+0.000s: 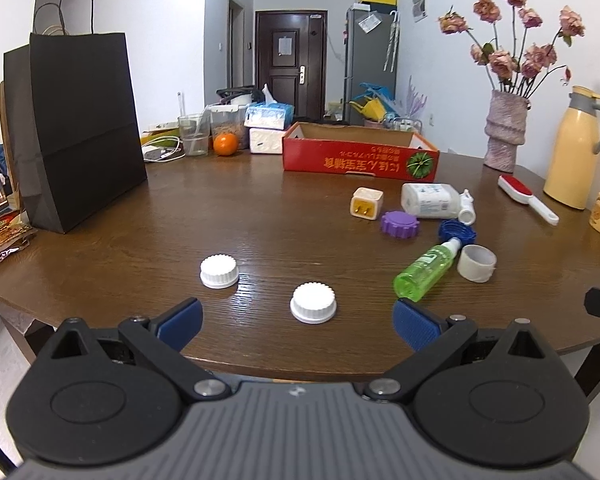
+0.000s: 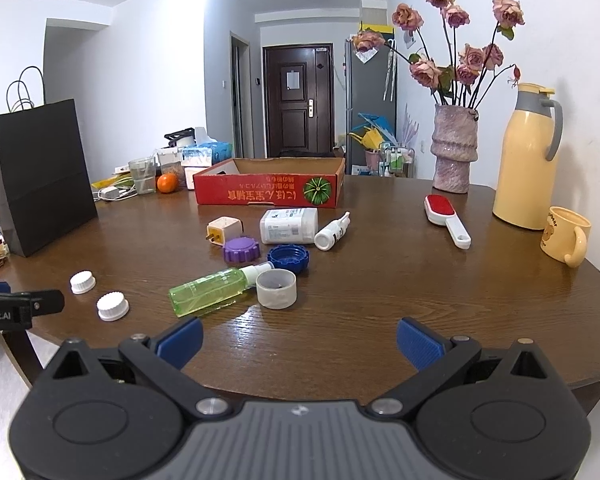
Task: Organize rigid objects
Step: 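Move the left tool toward a white bottle cap while the right tool approaches the tape roll, then close the right gripper on the clear tape roll while the left gripper grasps the white cap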
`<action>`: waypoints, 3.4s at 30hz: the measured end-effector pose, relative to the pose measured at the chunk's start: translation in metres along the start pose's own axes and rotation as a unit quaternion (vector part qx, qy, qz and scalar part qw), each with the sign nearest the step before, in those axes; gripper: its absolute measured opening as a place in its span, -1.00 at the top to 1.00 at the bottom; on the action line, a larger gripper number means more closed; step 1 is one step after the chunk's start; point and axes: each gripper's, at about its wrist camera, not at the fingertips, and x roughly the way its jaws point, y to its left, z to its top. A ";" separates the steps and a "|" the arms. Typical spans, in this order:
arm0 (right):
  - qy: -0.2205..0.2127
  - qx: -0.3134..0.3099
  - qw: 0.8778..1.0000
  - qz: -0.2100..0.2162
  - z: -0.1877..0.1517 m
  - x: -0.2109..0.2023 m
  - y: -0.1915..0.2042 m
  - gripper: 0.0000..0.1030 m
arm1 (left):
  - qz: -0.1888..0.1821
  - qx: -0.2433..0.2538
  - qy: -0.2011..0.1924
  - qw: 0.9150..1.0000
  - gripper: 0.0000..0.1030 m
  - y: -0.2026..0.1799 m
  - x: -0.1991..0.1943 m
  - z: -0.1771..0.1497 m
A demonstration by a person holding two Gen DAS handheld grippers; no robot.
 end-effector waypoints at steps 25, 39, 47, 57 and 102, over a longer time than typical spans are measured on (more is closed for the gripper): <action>0.042 -0.007 0.999 0.011 0.016 0.079 0.000 -1.00 | 0.045 -0.015 0.043 0.998 -1.00 0.038 0.073 0.020; 0.063 -0.027 0.998 0.015 0.022 0.127 0.005 -0.86 | 0.060 -0.032 0.062 0.996 -1.00 0.055 0.107 0.028; 0.079 -0.036 0.996 0.017 0.027 0.153 0.009 -0.60 | 0.067 -0.039 0.073 0.994 -1.00 0.063 0.122 0.030; 0.094 -0.043 0.994 0.030 0.029 0.174 0.016 -0.29 | 0.073 -0.044 0.085 0.993 -1.00 0.070 0.138 0.029; 0.072 -0.007 0.997 0.027 0.047 0.177 -0.006 0.18 | 0.049 -0.016 0.060 0.997 0.20 0.049 0.153 0.050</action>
